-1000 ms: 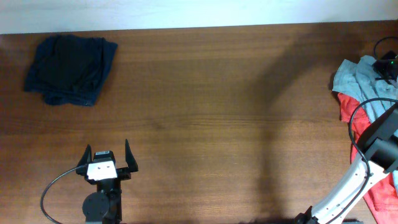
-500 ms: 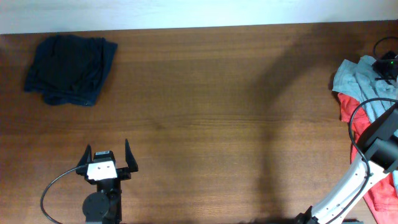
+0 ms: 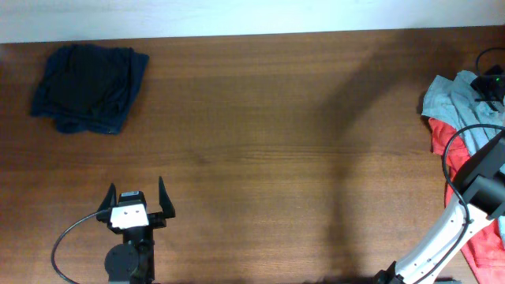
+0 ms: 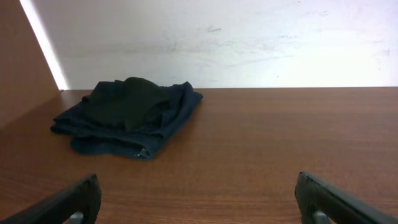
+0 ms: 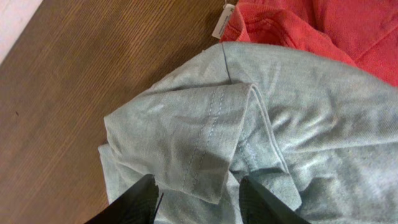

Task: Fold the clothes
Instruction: 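Lower the right gripper and pinch the light blue shirt's edge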

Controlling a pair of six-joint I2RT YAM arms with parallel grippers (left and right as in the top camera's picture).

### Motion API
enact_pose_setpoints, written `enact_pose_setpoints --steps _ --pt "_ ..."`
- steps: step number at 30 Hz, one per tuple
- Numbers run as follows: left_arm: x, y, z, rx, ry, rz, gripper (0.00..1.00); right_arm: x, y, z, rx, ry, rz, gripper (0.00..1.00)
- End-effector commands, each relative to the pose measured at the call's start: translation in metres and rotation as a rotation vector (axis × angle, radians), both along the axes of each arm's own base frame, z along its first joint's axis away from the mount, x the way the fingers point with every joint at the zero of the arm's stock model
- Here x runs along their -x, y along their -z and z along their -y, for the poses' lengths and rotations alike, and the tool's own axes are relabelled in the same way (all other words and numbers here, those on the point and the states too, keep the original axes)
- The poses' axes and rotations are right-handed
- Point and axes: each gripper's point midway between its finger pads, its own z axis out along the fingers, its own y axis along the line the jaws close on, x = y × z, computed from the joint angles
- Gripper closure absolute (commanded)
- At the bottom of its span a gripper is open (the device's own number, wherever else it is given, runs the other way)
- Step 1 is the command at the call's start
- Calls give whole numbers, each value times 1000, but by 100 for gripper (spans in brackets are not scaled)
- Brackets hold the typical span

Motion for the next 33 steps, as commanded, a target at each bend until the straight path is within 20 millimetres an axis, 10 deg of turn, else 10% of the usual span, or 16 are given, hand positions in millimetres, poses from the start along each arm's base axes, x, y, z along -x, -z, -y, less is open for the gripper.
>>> enact_pose_setpoints --steps 1,33 --pt "1 1 -3 -16 -15 -1 1 -4 -30 4 6 42 64 49" --pt "1 1 -3 -16 -15 -1 1 -4 17 12 -194 113 131 48"
